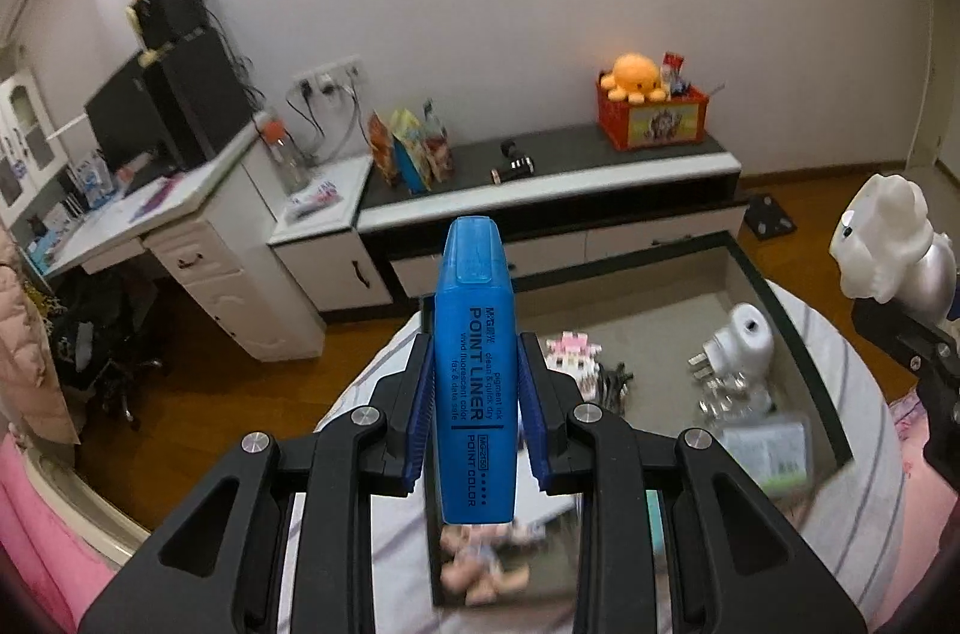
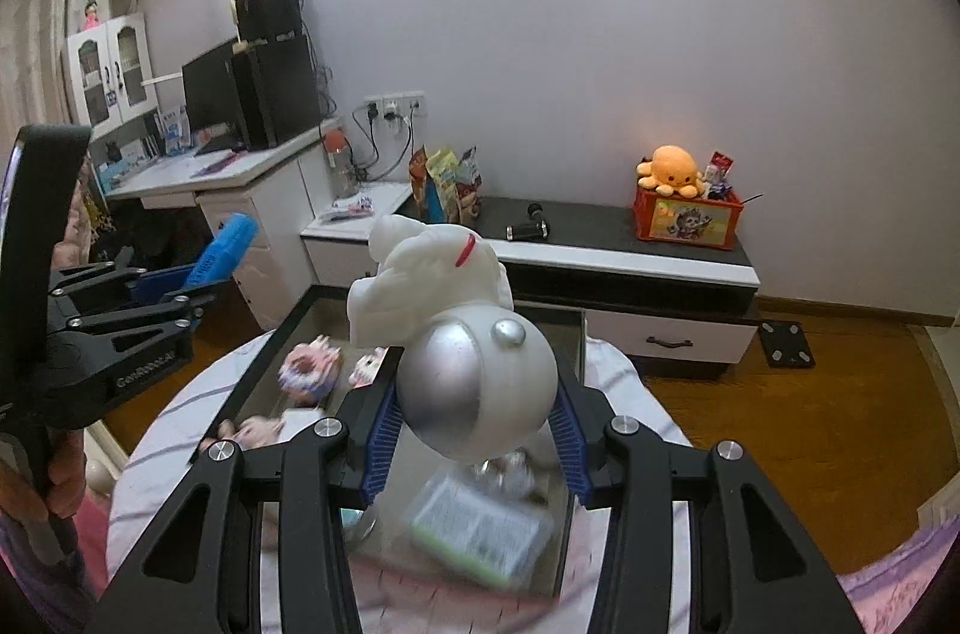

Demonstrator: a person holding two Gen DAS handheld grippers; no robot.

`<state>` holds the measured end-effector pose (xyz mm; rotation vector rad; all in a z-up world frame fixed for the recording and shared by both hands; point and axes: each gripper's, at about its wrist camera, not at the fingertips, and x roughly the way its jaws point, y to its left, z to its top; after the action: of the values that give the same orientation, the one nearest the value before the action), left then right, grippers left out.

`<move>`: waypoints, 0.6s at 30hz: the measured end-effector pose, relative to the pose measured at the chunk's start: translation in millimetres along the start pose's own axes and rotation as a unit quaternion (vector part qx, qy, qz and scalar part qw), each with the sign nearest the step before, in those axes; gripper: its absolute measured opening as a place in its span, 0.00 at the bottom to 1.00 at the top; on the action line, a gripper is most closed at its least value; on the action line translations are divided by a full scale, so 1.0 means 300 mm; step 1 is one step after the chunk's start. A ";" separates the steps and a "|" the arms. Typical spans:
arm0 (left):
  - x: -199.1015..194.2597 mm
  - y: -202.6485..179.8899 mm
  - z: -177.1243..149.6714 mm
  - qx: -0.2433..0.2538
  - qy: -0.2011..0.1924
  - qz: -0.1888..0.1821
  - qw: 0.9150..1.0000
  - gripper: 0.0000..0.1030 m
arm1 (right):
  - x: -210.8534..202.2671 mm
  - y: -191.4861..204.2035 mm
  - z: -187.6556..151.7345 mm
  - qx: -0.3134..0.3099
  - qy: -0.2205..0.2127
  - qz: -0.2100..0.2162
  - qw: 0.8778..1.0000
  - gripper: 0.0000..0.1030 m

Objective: Organize rigid objects
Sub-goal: 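Carry the highlighter and astronaut figure into the pink tray and release both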

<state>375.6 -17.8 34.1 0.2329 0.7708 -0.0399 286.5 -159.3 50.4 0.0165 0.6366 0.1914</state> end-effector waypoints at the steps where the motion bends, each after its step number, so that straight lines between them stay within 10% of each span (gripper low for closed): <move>1: 0.042 -0.004 0.021 0.001 0.011 0.001 1.000 0.26 | 0.045 -0.003 0.022 -0.004 0.009 -0.002 1.000 0.44; 18: 0.473 0.017 0.104 -0.043 0.122 -0.037 0.991 0.26 | 0.544 -0.055 0.060 0.007 0.174 0.012 0.985 0.44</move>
<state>499.6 -12.7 -41.9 0.1285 1.0223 -0.0500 428.4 -144.9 -32.5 0.0051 0.9870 0.2155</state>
